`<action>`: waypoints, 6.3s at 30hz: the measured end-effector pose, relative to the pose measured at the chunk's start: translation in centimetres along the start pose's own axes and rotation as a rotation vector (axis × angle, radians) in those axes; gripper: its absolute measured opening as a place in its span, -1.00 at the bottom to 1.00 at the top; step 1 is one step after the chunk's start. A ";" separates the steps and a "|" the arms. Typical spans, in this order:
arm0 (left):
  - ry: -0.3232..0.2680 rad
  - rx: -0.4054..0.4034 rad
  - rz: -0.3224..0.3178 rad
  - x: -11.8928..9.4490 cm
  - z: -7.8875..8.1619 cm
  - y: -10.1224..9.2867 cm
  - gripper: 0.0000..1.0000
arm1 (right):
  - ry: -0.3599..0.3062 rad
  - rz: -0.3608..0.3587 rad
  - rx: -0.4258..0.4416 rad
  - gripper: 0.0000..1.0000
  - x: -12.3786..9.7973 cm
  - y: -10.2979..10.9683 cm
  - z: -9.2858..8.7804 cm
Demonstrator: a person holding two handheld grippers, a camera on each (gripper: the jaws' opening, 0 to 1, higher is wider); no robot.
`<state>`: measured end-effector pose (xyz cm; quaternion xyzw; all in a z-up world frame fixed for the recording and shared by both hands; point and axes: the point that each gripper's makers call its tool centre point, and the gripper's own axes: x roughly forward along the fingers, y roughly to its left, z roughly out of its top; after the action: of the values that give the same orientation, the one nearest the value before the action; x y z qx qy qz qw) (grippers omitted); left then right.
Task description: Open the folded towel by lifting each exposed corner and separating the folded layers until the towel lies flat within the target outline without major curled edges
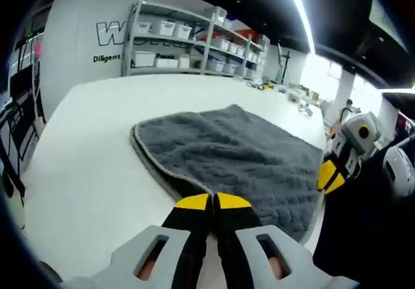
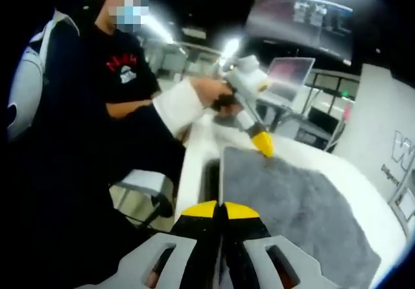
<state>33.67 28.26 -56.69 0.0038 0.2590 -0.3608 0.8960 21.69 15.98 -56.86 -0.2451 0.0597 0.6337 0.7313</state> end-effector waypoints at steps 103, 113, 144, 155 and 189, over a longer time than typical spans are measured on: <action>-0.531 0.499 0.058 11.2 14.1 -11.8 -0.96 | -0.063 -0.300 0.199 -1.00 -13.3 -7.2 -4.6; -0.500 0.522 0.042 12.4 14.6 -13.1 -0.96 | -0.056 -0.335 0.212 -1.00 -15.3 -7.6 -5.2; -0.419 0.585 -0.056 16.3 17.5 -18.1 -0.97 | -0.057 -0.404 0.249 -1.00 -19.8 -8.2 -6.3; -0.413 0.610 -0.104 18.3 19.4 -20.1 -0.97 | -0.074 -0.417 0.268 -1.00 -22.2 -8.5 -6.6; -0.385 0.662 -0.209 22.8 22.1 -25.7 -0.97 | 0.011 -0.546 0.210 -1.00 -28.9 -9.5 -6.8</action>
<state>40.97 -9.71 -43.54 0.1983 -0.0449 -0.5083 0.8368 26.78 -13.69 -48.63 -0.1784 0.0606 0.4025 0.8958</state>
